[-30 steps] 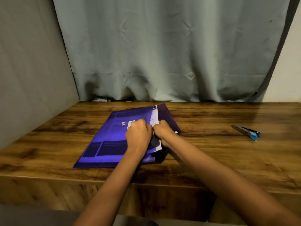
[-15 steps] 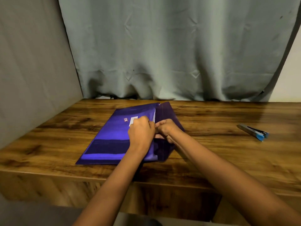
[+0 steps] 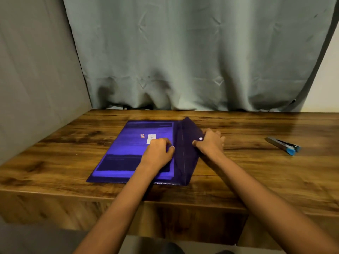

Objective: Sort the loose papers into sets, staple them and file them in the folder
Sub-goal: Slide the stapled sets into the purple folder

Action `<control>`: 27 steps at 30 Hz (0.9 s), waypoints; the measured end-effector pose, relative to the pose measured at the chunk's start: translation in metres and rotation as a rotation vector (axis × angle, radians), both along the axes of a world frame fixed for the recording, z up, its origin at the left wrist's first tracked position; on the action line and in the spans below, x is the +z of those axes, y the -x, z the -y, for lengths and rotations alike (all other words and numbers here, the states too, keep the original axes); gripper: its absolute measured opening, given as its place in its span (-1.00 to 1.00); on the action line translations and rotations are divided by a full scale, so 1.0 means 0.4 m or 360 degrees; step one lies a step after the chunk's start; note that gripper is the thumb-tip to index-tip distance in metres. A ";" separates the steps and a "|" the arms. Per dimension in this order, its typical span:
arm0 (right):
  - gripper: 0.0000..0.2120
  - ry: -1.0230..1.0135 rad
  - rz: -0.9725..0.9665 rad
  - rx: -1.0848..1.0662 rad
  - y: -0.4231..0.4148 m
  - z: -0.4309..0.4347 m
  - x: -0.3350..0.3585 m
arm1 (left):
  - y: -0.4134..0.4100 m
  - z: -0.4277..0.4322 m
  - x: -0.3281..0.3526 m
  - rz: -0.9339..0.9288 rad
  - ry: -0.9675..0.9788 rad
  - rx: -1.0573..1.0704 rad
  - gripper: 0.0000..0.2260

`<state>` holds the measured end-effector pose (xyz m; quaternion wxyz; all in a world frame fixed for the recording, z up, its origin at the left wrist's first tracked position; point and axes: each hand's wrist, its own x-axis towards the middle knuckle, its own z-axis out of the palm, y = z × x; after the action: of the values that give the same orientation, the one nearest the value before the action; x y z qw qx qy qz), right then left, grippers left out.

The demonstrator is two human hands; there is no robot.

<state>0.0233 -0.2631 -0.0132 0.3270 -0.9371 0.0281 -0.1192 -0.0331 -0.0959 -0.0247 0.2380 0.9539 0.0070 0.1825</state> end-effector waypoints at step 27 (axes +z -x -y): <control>-0.52 0.0326 0.0129 0.0857 0.023 -0.069 -0.044 | 0.015 -0.046 -0.051 -0.0292 -0.0369 -0.0238 -0.49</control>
<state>0.0142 -0.2354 -0.0308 0.2514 -0.9334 -0.2470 -0.0676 -0.0389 -0.0774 -0.0452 0.1377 0.9855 -0.0633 0.0760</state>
